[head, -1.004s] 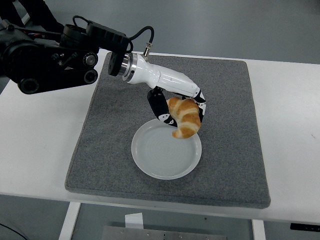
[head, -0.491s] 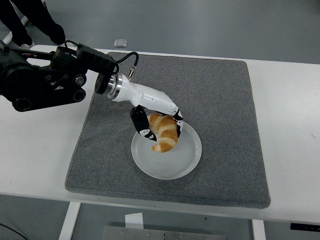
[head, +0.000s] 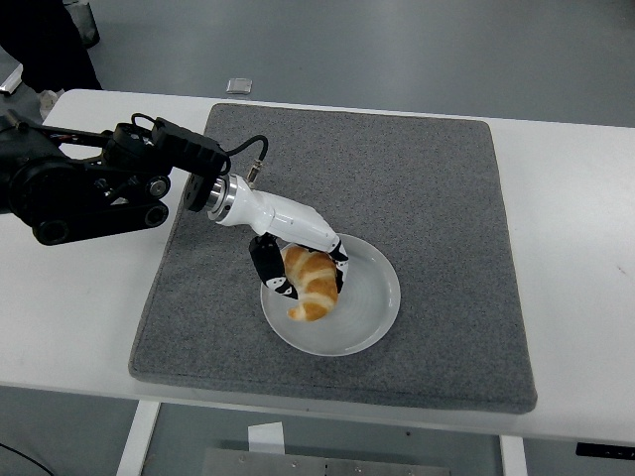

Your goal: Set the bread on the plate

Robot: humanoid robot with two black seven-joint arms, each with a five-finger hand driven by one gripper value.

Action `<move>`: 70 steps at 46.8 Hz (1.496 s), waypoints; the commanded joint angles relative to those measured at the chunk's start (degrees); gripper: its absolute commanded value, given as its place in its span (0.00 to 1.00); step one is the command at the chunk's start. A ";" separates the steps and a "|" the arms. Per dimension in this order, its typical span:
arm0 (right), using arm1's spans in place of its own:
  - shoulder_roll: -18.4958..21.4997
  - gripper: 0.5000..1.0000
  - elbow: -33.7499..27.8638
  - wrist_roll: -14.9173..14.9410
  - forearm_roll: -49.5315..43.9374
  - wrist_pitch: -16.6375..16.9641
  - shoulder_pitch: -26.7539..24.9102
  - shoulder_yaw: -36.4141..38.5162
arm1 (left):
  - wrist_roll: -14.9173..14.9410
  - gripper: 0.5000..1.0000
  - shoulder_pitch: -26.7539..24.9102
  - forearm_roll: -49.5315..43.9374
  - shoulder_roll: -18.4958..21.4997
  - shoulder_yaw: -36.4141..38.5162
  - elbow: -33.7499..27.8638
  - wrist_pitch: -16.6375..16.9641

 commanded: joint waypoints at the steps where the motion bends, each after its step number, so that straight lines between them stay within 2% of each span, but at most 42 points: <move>1: 0.00 0.90 0.04 0.00 0.00 0.00 0.00 0.00 | 0.00 0.00 0.14 0.34 -0.04 0.01 0.32 0.01; 21: 0.00 0.91 0.04 0.00 0.00 0.00 0.00 0.00 | 0.18 0.00 1.90 1.04 -2.67 0.01 3.22 0.36; 27: 0.00 0.90 0.04 0.00 0.00 0.00 0.00 0.00 | 0.35 0.00 1.90 1.57 -3.64 0.01 4.10 1.94; 34: 0.00 0.90 0.04 0.00 0.00 0.00 0.00 0.00 | 0.53 0.00 2.60 1.48 -4.69 -0.07 4.89 2.29; 70: 0.00 0.91 0.04 0.00 0.00 0.00 0.00 0.00 | 0.53 0.00 4.54 1.13 -5.05 -0.34 6.65 3.43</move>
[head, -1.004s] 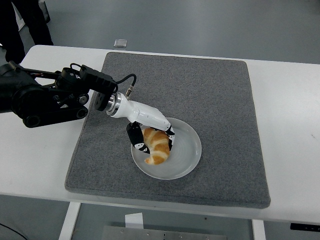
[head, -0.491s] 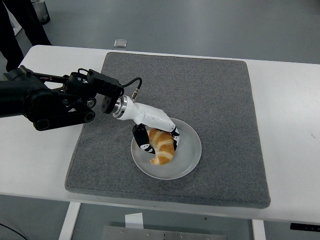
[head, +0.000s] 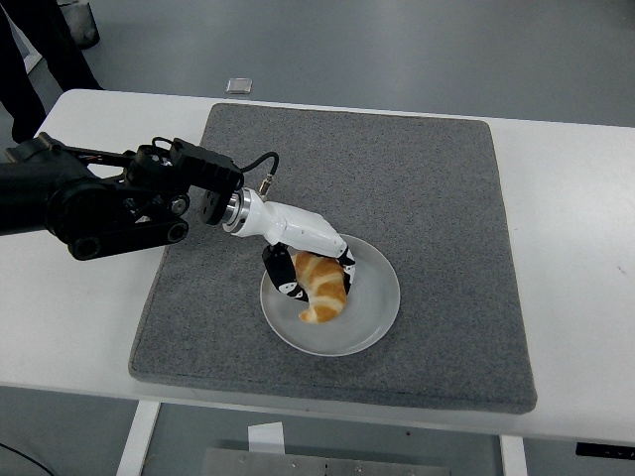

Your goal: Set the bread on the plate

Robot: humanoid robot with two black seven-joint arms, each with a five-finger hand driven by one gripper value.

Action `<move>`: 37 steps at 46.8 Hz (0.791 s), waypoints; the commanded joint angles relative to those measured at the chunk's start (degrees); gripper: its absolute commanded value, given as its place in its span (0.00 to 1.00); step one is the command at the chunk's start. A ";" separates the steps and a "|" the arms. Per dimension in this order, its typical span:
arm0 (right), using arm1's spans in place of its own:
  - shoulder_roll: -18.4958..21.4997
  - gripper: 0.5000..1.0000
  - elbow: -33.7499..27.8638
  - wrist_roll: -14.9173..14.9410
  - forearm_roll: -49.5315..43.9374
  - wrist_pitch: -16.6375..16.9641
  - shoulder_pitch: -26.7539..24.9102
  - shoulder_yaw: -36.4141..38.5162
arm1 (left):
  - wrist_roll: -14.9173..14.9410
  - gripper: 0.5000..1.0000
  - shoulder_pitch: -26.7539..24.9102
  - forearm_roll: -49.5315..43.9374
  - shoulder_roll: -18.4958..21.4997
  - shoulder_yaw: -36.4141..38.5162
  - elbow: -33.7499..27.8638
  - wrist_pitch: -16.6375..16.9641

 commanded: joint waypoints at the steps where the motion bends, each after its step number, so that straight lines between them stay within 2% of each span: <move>1: 0.00 0.90 0.01 0.00 0.00 0.00 0.00 0.00 | -0.02 0.00 0.18 -0.32 0.00 -0.03 0.13 -0.04; 3: 0.00 0.90 0.01 0.00 0.00 0.00 0.00 0.00 | -0.02 0.02 0.18 -0.58 0.00 -0.12 0.13 -0.04; 6: 0.00 0.90 0.01 0.00 0.00 0.00 0.00 0.00 | -0.02 0.20 0.18 -0.85 0.00 -0.21 0.13 0.05; 9: 0.00 0.90 0.01 0.00 0.00 0.00 0.00 0.00 | -0.02 0.55 0.18 -1.20 0.00 -0.47 0.13 0.05; 11: 0.00 0.90 0.01 0.00 0.00 0.00 0.00 0.00 | -0.02 0.70 0.26 -1.55 0.00 -0.47 0.13 0.05; 13: 0.00 0.90 0.01 0.00 0.00 0.00 0.00 0.00 | -0.02 0.79 0.35 -2.16 -0.08 -0.47 0.13 0.05; 15: 0.00 0.91 0.01 0.00 0.00 0.00 0.00 0.00 | -0.02 0.97 0.35 -2.86 -0.08 -0.47 0.13 0.05; 16: 0.00 0.90 0.01 0.00 0.00 0.00 0.00 0.00 | -0.02 0.99 0.35 -3.04 -0.08 -0.47 0.13 -0.03; 30: 0.00 0.90 0.01 0.00 0.00 0.00 0.00 0.00 | -0.02 0.99 0.35 -6.03 0.00 -2.05 -0.04 -0.04; 37: 0.00 0.90 0.01 0.00 0.00 0.00 0.00 0.00 | -0.02 0.99 0.27 -11.65 0.09 -4.77 -0.40 -0.21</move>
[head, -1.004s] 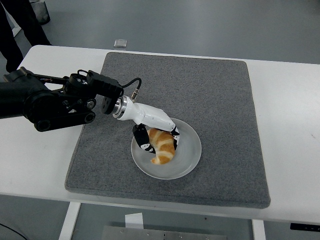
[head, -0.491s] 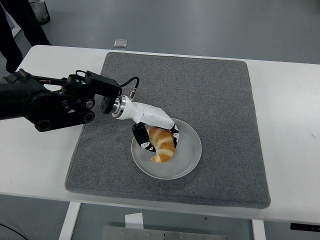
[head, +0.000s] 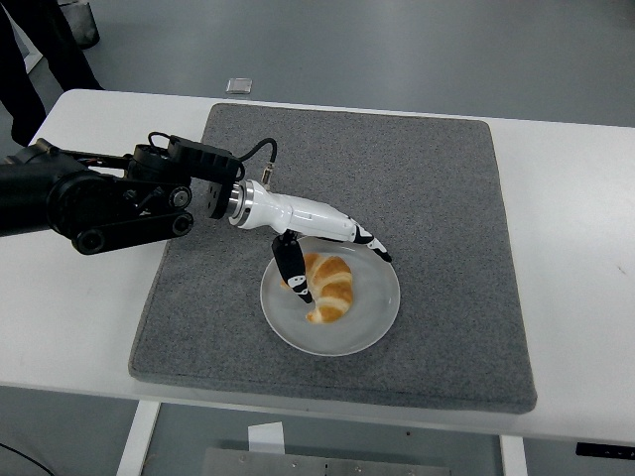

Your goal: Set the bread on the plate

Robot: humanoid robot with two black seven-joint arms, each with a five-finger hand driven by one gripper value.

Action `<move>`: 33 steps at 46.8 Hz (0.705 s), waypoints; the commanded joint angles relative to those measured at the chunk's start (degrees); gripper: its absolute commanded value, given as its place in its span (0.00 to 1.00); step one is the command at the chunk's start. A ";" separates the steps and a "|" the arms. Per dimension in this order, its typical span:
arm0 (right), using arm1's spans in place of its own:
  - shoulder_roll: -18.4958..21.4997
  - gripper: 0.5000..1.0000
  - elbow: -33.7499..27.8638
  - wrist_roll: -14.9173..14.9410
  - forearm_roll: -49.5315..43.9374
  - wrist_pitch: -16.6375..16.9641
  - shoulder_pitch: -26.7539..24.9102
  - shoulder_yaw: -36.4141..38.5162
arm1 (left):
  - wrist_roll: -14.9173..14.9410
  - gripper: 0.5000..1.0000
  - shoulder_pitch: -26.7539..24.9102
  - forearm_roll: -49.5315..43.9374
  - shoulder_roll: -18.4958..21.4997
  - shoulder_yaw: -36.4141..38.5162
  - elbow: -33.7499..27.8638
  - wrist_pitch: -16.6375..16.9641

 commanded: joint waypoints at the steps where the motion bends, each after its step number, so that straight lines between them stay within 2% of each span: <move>1: 0.00 0.90 0.00 0.00 0.00 0.00 0.00 0.00 | 0.08 0.99 -0.25 -3.95 0.10 -1.94 -0.07 -0.33; 15: 0.00 0.90 0.00 0.00 0.00 0.00 0.00 0.00 | 0.16 0.99 0.36 -19.68 0.54 -7.65 0.20 -0.86; 20: 0.00 0.90 0.00 0.00 0.00 0.00 0.00 0.00 | 0.16 0.99 3.35 -24.61 0.54 -12.66 0.55 -0.60; 26: 0.00 0.90 0.00 0.00 0.00 0.00 0.00 0.00 | 0.16 0.99 6.51 -26.37 0.54 -18.46 1.87 -0.33; 33: 0.00 0.90 0.00 0.00 0.00 0.00 0.00 0.00 | 0.69 0.99 7.92 -27.16 0.28 -21.19 3.27 0.63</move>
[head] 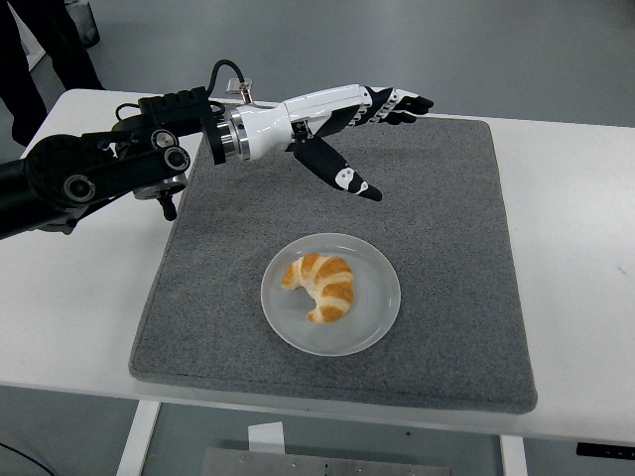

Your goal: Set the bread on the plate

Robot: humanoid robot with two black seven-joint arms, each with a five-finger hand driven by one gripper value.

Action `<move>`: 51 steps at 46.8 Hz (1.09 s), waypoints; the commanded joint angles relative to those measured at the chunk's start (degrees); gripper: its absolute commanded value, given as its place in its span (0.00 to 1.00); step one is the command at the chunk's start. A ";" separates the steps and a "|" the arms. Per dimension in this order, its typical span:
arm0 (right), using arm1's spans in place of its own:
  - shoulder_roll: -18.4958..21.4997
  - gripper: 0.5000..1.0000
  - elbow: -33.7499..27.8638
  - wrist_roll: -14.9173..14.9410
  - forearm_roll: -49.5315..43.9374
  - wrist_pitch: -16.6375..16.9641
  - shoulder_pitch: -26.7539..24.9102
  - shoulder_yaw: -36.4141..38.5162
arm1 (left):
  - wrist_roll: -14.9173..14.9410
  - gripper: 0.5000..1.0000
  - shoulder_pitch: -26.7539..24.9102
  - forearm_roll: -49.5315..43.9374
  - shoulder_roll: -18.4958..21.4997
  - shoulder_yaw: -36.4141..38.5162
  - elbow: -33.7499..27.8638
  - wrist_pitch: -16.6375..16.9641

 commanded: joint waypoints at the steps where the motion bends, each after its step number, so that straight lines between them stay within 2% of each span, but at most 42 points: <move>1: 0.00 0.90 0.00 0.00 0.00 0.00 0.00 0.00 | 0.42 0.99 0.39 -0.99 -0.08 -1.25 0.29 0.51; 12: 0.00 0.90 0.00 0.00 0.00 0.00 0.00 0.00 | 2.80 0.99 -0.23 -12.93 -1.48 -4.59 4.59 1.92; 18: 0.00 0.90 -0.09 0.00 0.00 0.00 0.00 0.00 | 3.94 0.99 0.22 -21.02 -2.28 -8.37 8.72 7.18; 28: 0.00 0.90 0.09 0.00 0.00 0.09 0.00 0.09 | 4.03 0.99 0.48 -38.32 -3.25 -9.25 13.73 16.06; 34: 0.00 0.90 0.00 0.00 0.00 0.00 0.09 -0.09 | 4.03 0.99 1.53 -47.56 -2.98 -10.48 14.17 18.09; 44: 0.00 0.90 -0.09 0.00 0.09 0.09 0.09 0.09 | 4.03 0.99 6.27 -49.77 -3.24 -17.69 14.00 18.79; 51: 0.00 0.90 -0.09 0.00 0.09 0.09 0.09 0.18 | 4.03 0.99 8.21 -50.21 -3.77 -19.01 14.00 20.90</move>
